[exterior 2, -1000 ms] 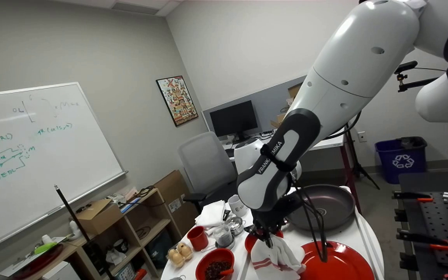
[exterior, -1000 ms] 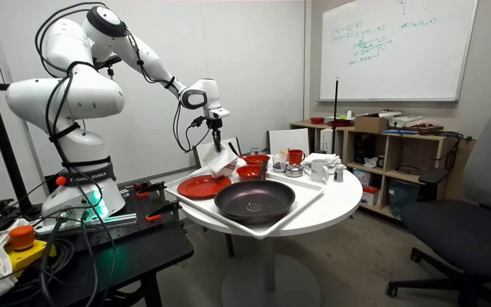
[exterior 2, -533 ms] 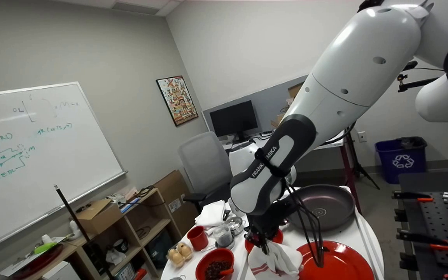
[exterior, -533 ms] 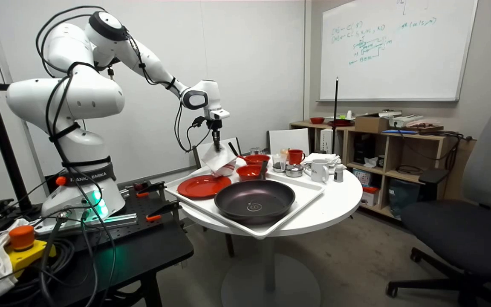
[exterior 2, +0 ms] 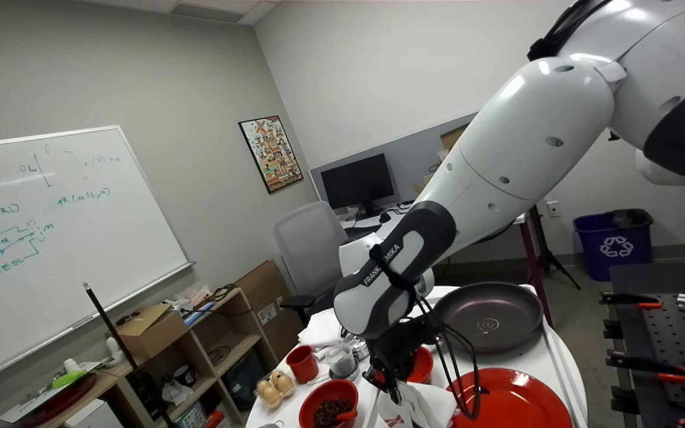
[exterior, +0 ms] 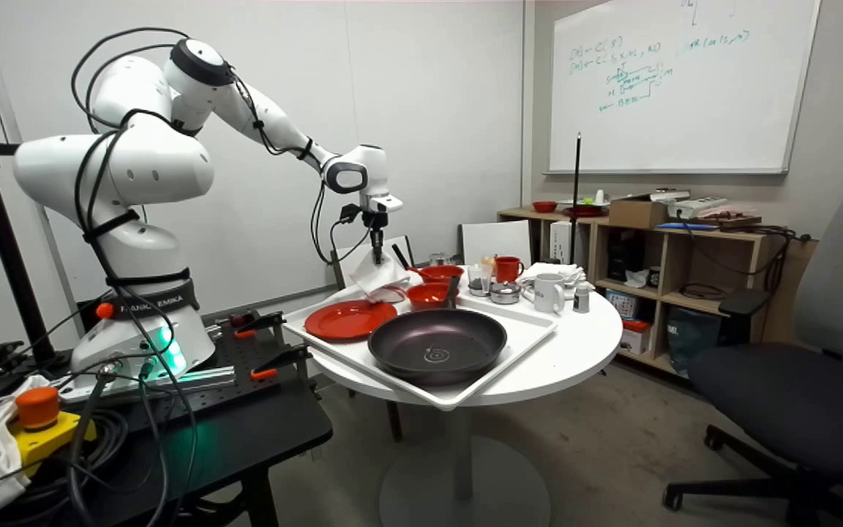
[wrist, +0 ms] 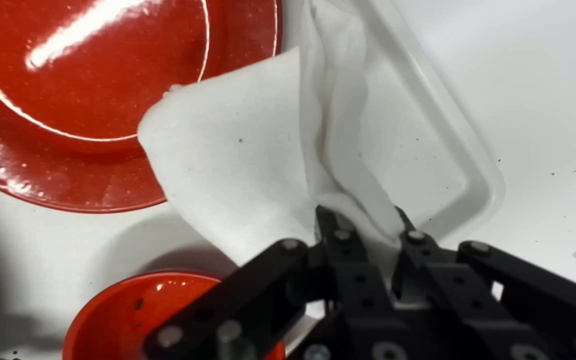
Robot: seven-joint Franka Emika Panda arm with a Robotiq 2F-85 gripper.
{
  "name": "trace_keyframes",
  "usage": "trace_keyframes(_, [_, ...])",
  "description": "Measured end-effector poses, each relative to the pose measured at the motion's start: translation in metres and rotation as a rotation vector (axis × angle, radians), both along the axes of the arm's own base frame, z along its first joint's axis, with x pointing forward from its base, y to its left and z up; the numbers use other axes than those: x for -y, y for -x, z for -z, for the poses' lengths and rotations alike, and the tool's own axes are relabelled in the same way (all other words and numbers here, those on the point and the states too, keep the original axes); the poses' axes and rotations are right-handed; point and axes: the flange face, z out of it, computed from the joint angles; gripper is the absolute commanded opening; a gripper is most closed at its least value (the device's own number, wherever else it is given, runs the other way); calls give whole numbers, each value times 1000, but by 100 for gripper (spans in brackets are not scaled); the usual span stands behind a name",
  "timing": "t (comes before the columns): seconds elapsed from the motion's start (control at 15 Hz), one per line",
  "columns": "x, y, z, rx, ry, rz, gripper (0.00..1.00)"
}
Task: Use the red and white towel to wipe the black pan
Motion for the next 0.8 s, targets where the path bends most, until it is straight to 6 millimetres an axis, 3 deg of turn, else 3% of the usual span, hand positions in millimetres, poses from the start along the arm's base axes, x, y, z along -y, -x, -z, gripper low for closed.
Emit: trace_keyframes(0.8, [-15, -34, 35, -46, -38, -21, 4])
